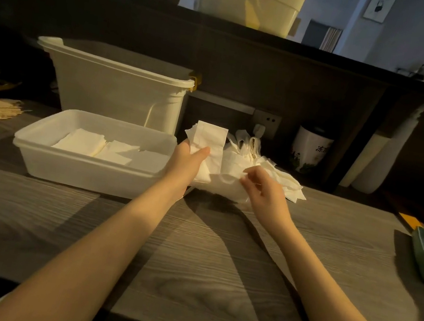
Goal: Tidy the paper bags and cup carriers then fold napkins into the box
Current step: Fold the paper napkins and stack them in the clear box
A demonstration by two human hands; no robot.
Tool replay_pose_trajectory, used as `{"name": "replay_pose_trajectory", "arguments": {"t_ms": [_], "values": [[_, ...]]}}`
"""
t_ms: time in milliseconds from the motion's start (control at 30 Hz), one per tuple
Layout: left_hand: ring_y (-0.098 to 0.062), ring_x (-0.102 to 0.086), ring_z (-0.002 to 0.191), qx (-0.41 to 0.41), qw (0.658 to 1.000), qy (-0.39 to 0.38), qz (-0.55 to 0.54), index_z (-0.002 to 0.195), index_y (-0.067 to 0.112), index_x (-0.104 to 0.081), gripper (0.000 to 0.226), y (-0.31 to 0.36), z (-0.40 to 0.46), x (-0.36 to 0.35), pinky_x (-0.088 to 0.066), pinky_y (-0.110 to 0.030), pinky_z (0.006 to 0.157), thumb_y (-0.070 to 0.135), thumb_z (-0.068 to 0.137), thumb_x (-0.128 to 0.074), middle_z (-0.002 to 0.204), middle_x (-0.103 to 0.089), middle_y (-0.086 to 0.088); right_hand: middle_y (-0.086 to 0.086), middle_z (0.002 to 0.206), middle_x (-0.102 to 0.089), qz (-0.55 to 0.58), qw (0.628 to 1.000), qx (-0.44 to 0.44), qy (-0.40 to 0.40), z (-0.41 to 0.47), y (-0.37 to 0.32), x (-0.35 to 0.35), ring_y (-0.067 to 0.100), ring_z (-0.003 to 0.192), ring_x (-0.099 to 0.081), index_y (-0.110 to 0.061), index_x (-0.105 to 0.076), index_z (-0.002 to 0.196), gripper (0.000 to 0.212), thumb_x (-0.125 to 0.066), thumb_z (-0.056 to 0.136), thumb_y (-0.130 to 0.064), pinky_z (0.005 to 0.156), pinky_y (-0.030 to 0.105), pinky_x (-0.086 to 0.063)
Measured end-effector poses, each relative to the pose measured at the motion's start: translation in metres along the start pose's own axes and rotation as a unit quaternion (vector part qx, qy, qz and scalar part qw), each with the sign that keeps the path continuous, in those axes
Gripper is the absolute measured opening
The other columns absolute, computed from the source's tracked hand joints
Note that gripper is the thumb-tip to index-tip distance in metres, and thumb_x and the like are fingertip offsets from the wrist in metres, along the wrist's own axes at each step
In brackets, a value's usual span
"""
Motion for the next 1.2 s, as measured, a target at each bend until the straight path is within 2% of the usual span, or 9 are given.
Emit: {"name": "replay_pose_trajectory", "arguments": {"t_ms": [133,200,333,533,733,800,900,1033,1200], "values": [[-0.019,-0.051,0.104,0.01,1.0,-0.011,0.001,0.132,0.014,-0.044,0.04,-0.001,-0.006,-0.006,-0.042,-0.031,0.08,0.027,0.095,-0.05,0.12,-0.054,-0.003,-0.005,0.08,-0.058,0.193,0.976,-0.074,0.071,0.0,0.01,0.019,0.004,0.073,-0.058,-0.02,-0.054,0.084,0.014,-0.048,0.097,-0.018,0.068,0.025,-0.051],[-0.018,-0.047,0.098,0.033,0.999,-0.034,-0.015,0.133,0.016,-0.043,0.041,-0.004,-0.008,-0.014,-0.042,-0.035,0.082,0.029,0.095,-0.049,0.118,-0.052,-0.003,-0.002,0.081,-0.061,0.267,0.952,-0.117,0.091,0.0,0.015,0.024,0.007,0.072,-0.06,-0.016,-0.057,0.089,0.014,-0.048,0.097,-0.022,0.065,0.028,-0.052],[-0.02,-0.048,0.098,0.081,0.993,-0.083,-0.029,0.13,0.017,-0.04,0.039,-0.011,-0.016,-0.031,-0.042,-0.037,0.085,0.032,0.095,-0.049,0.117,-0.051,-0.005,0.001,0.096,-0.065,0.313,0.928,-0.166,0.115,0.0,0.02,0.024,0.014,0.084,-0.064,-0.02,-0.061,0.106,0.018,-0.048,0.097,-0.03,0.065,0.026,-0.055],[-0.027,-0.058,0.104,0.137,0.977,-0.143,-0.084,0.127,0.018,-0.048,0.037,-0.024,-0.029,-0.05,-0.047,-0.046,0.095,0.035,0.094,-0.05,0.113,-0.061,-0.006,-0.004,0.109,-0.061,0.285,0.931,-0.163,0.158,-0.003,0.012,0.026,0.01,0.094,-0.063,-0.022,-0.057,0.121,0.027,-0.051,0.095,-0.028,0.066,0.021,-0.056],[-0.022,-0.063,0.093,0.15,0.953,-0.212,-0.158,0.121,0.022,-0.05,0.035,-0.02,-0.038,-0.061,-0.052,-0.036,0.078,0.043,0.099,-0.031,0.105,-0.064,-0.003,0.005,0.125,-0.057,0.208,0.947,-0.179,0.167,-0.006,0.018,0.021,0.021,0.107,-0.06,-0.019,-0.053,0.124,0.032,-0.055,0.093,-0.03,0.086,0.043,-0.055],[-0.02,-0.063,0.092,0.142,0.952,-0.228,-0.145,0.115,0.026,-0.049,0.035,-0.018,-0.04,-0.064,-0.053,-0.035,0.078,0.049,0.097,-0.03,0.104,-0.064,-0.002,0.005,0.123,-0.059,0.198,0.948,-0.184,0.168,-0.007,0.021,0.019,0.02,0.105,-0.061,-0.017,-0.051,0.127,0.036,-0.055,0.093,-0.029,0.084,0.041,-0.056],[-0.02,-0.06,0.101,0.103,0.969,-0.218,-0.058,0.128,0.019,-0.045,0.039,-0.017,-0.039,-0.062,-0.052,-0.034,0.083,0.038,0.094,-0.049,0.115,-0.061,-0.002,0.007,0.122,-0.06,0.187,0.951,-0.181,0.166,-0.007,0.022,0.017,0.021,0.106,-0.062,-0.016,-0.049,0.129,0.038,-0.053,0.094,-0.03,0.078,0.035,-0.057],[-0.018,-0.057,0.101,0.072,0.979,-0.19,-0.012,0.133,0.015,-0.042,0.041,-0.016,-0.033,-0.056,-0.05,-0.027,0.076,0.023,0.094,-0.053,0.117,-0.059,-0.003,0.004,0.113,-0.061,0.179,0.96,-0.161,0.141,-0.005,0.019,0.016,0.013,0.091,-0.063,-0.016,-0.045,0.131,0.044,-0.056,0.092,-0.032,0.052,0.013,-0.05],[-0.019,-0.054,0.107,0.046,0.987,-0.151,0.006,0.135,0.017,-0.039,0.046,-0.012,-0.027,-0.048,-0.048,-0.03,0.082,0.026,0.093,-0.054,0.127,-0.053,-0.005,-0.001,0.104,-0.058,0.143,0.974,-0.139,0.105,-0.001,0.016,0.011,0.007,0.08,-0.06,-0.018,-0.042,0.129,0.051,-0.067,0.085,-0.023,0.051,0.013,-0.048]]}}
Point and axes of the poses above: each hand's wrist, its own z-axis towards the middle knuckle, its own x-axis out of the back of the hand, y = z × x, the point moved 7 cm from there along z, towards the middle knuckle
